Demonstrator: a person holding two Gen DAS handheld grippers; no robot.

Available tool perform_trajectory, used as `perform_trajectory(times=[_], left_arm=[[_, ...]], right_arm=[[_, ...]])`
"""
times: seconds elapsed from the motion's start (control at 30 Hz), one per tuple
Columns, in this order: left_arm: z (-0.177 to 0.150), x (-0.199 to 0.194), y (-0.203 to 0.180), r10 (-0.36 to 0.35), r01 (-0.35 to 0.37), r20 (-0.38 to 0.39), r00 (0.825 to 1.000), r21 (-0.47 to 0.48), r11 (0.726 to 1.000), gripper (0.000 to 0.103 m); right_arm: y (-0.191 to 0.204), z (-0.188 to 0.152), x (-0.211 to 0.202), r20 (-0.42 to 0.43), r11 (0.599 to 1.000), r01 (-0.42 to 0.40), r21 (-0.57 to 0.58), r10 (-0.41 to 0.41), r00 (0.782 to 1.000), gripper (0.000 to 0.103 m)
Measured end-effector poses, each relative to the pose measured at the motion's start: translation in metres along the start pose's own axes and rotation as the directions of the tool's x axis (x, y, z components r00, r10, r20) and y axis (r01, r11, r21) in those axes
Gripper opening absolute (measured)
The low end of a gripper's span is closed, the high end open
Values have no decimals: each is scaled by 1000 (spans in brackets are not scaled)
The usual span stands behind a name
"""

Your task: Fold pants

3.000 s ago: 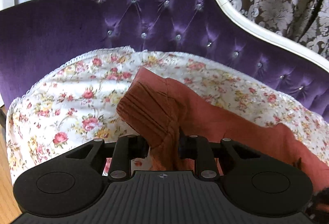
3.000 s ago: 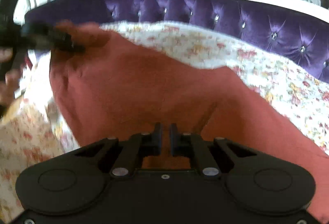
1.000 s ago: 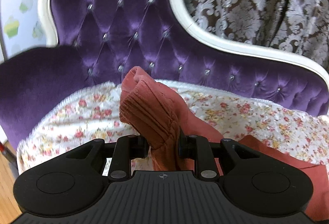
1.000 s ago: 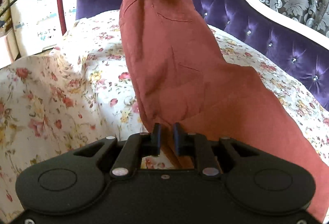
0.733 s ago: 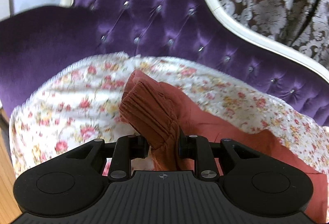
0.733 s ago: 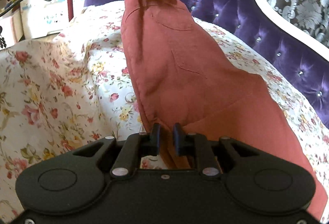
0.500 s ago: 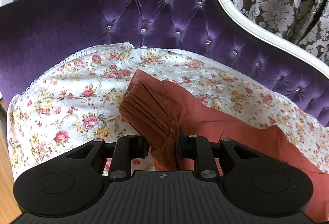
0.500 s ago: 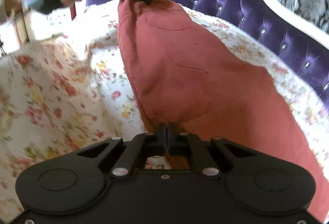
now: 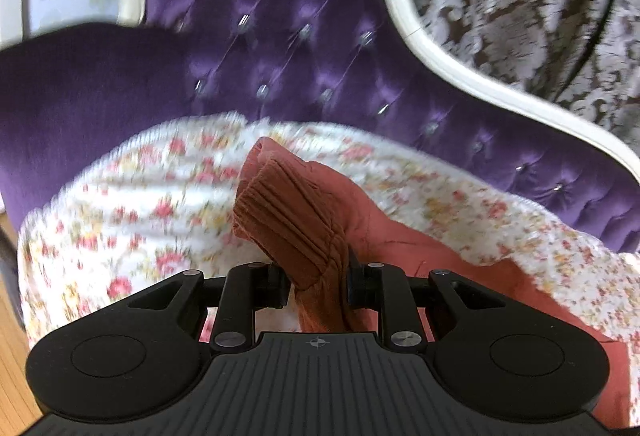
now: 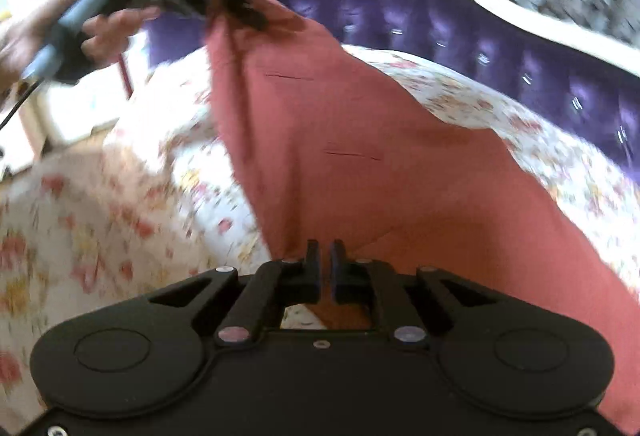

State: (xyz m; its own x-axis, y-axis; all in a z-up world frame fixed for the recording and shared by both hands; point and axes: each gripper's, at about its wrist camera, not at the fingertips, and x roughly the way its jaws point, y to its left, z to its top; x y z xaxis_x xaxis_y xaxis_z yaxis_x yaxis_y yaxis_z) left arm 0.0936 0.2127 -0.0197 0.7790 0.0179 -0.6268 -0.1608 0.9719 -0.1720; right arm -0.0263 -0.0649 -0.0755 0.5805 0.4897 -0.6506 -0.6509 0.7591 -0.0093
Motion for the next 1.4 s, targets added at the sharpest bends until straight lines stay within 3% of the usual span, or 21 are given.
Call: perform_trajectory(times=[0.1, 0.2, 0.3, 0.5, 0.67, 0.77, 0.87, 1.03, 1.1, 1.2, 1.27, 1.33, 1.4], left_arm=[[9, -16, -20, -3, 1, 30, 1000, 46, 999, 23], [13, -34, -47, -3, -3, 58, 998, 108, 994, 23], [14, -58, -83, 4, -25, 109, 994, 188, 982, 23], [0, -89, -174, -86, 30, 158, 984, 327, 945, 23], [-45, -73, -267, -234, 187, 59, 970, 432, 882, 28], [-81, -48, -310, -305, 307, -80, 949, 446, 840, 30], [-117, -24, -347, -310, 378, -217, 926, 469, 798, 30], [-134, -21, -351, -337, 427, -266, 903, 466, 775, 37], [-135, -28, -347, -351, 434, -256, 900, 472, 767, 37], [-126, -38, -332, -406, 463, -223, 886, 456, 760, 38], [-118, -41, -319, -423, 468, -201, 884, 430, 772, 38], [-110, -42, -310, -415, 444, -166, 895, 421, 791, 39], [-103, -44, -298, -451, 476, -160, 878, 388, 789, 39]], right_arm=[[-5, -7, 14, -57, 994, -71, 87, 76, 995, 16], [3, -13, 9, -48, 997, -68, 41, 70, 996, 17], [-19, -19, -12, 6, 971, -115, 210, 117, 993, 17], [-76, -48, -54, 25, 910, 19, 413, -32, 999, 17], [-119, -81, -91, 2, 831, 140, 539, -167, 986, 17], [-140, -101, -109, -33, 777, 196, 598, -220, 975, 17], [-157, -118, -126, -57, 733, 230, 640, -253, 966, 18], [-172, -133, -145, -93, 689, 296, 662, -316, 944, 20], [-178, -136, -148, -96, 670, 307, 676, -332, 938, 32], [-184, -136, -151, -88, 653, 316, 688, -358, 930, 41], [-185, -131, -152, -76, 653, 317, 688, -370, 926, 45], [-186, -127, -152, -65, 654, 319, 686, -382, 922, 50], [-187, -120, -148, -59, 659, 318, 682, -384, 922, 51]])
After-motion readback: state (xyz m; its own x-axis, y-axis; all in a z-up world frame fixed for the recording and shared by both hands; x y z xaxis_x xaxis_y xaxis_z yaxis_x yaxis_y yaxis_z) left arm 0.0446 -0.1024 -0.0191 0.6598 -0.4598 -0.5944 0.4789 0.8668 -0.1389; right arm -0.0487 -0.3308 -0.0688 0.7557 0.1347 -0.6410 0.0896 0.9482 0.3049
